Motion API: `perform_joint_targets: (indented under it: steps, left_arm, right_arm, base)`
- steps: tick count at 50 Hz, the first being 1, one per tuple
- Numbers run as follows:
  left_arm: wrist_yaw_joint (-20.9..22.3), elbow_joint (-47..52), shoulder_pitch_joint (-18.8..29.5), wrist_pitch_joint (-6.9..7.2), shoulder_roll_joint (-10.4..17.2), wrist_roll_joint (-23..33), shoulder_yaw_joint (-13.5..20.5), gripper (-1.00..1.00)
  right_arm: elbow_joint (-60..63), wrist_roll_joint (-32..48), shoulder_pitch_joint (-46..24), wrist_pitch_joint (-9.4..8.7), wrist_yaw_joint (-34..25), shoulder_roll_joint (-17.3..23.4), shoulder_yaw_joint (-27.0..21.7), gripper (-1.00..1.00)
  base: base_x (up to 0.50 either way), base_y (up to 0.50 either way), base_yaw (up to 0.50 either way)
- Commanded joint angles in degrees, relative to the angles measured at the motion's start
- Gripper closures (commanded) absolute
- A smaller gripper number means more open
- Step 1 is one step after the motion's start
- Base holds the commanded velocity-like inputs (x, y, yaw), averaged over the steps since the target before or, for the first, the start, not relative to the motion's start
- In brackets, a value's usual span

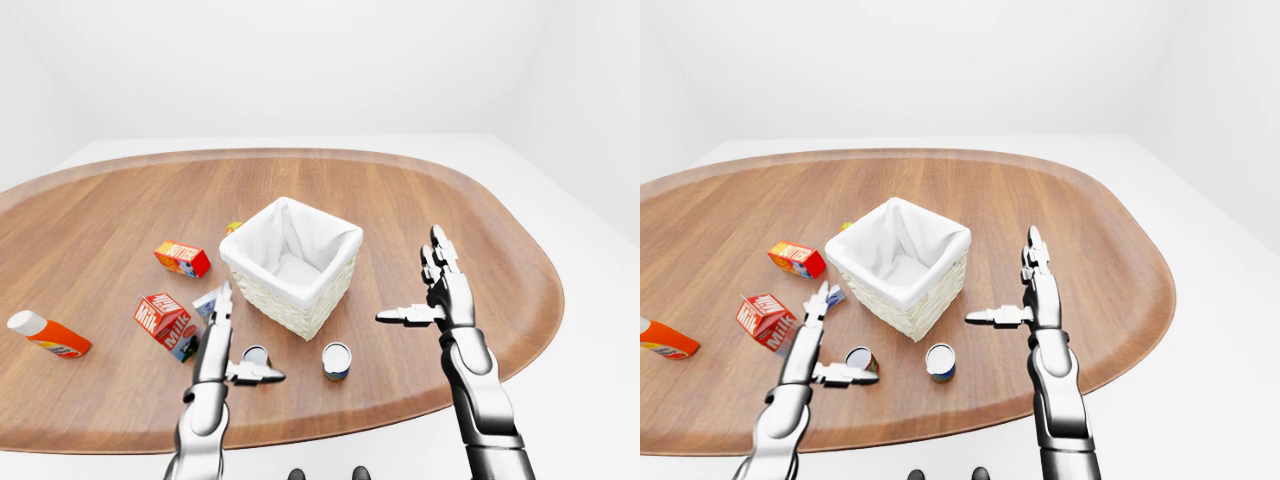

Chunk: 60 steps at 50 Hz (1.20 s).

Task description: Pick up the tomato sauce, and put it in the basket.

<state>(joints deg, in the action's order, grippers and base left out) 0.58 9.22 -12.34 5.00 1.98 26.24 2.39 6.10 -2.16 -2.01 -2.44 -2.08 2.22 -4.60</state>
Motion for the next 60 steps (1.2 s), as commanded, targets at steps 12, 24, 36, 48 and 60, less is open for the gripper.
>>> perform_joint_targets:
  steps: [12, 24, 36, 48, 60]
  left_arm:
    - [-3.2, -10.9, 2.6, -0.76, 1.2, -0.6, 1.6, -1.00]
    - [-3.6, -12.0, 2.8, -1.05, 1.3, -0.3, 1.6, -1.00]
    - [-4.3, -14.9, 3.7, -2.29, 1.7, -0.5, 1.7, -1.00]
    - [-4.9, -18.0, 5.1, -3.40, 2.2, -1.0, 2.1, -1.00]
    - [-5.8, -22.0, 6.4, -5.14, 2.6, -1.4, 2.0, -1.00]
  right_arm:
    - [-0.1, 0.1, 0.1, 0.13, -0.1, 0.0, 0.0, -1.00]
    - [-0.3, 0.2, 0.1, 0.37, 0.0, 0.0, 0.0, -1.00]
    - [-0.6, 0.3, 0.1, 0.65, 0.0, -0.1, 0.1, -1.00]
    - [-1.1, 0.6, 0.4, 1.44, 0.0, -0.2, 0.4, -1.00]
    - [-1.2, 0.7, 0.4, 1.56, 0.0, -0.2, 0.4, -1.00]
  base:
    - [0.00, 0.00, 0.00]
    - [0.00, 0.00, 0.00]
    - [0.00, 0.00, 0.00]
    - [0.00, 0.00, 0.00]
    - [0.00, 0.00, 0.00]
